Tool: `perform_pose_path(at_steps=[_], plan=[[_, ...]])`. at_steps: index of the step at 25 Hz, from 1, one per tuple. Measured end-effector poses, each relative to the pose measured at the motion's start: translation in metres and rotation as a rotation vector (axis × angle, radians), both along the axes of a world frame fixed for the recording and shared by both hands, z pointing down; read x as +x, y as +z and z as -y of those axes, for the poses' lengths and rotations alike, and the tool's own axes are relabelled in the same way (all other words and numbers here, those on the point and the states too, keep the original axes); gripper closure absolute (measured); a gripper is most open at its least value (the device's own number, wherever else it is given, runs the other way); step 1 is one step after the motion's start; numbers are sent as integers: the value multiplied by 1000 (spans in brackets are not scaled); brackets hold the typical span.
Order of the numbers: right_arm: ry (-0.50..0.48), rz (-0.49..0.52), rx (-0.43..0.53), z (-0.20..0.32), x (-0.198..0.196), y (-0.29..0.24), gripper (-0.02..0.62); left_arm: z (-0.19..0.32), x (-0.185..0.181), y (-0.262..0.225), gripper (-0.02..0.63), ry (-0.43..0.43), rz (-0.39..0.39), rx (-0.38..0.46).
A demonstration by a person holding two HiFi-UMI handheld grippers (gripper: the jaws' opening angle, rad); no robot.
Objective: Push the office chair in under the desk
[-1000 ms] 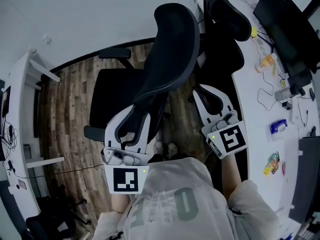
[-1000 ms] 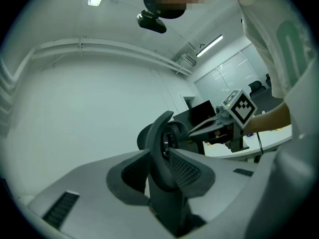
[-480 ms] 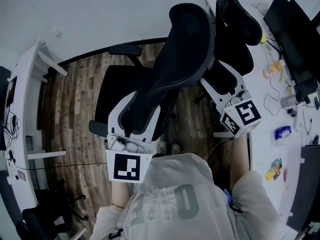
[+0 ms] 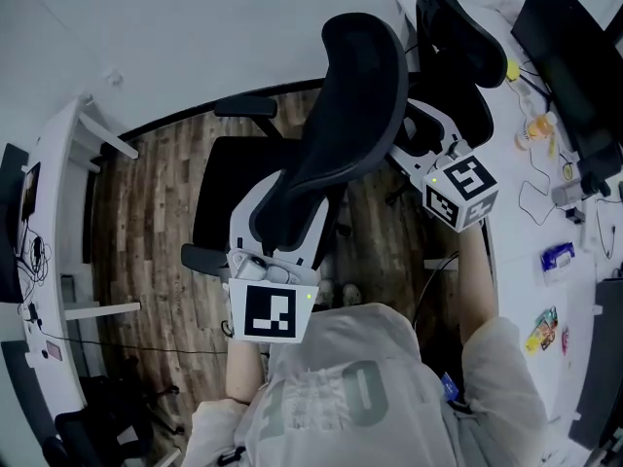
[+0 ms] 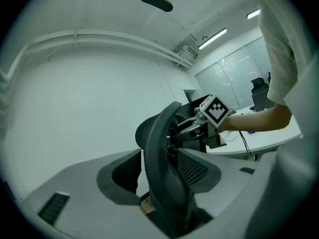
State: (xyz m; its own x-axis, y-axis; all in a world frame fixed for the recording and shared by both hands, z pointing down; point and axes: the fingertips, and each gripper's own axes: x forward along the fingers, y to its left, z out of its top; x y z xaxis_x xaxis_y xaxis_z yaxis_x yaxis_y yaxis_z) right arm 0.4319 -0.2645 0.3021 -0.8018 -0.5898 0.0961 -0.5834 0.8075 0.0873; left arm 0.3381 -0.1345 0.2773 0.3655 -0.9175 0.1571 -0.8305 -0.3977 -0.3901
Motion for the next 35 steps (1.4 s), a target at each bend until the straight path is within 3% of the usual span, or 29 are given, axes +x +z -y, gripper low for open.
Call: perform_pose_path(at_steps=[5,7,15,21,26,35], plan=[[-56,13,-17,8,-11,1,314,12,-4,7,394,-76,22,-4],[-66,17,-16,8,-12,0,314,13,-5,13,434,-107,12,-20],[-66,-12,-16,12,-19,-1,316,17,-7,5,457,-72,-59,-8],[-62,-38,-17,14,-22,-2,316,18,-9,4,456,-58,-42,4],[-42,-27,-6,16,-28,-3,316,20,-17,4,449,-94,-18,19],[-10,2,14,22,-64,-2,316,25,-59,7,445,-180,-66,21]])
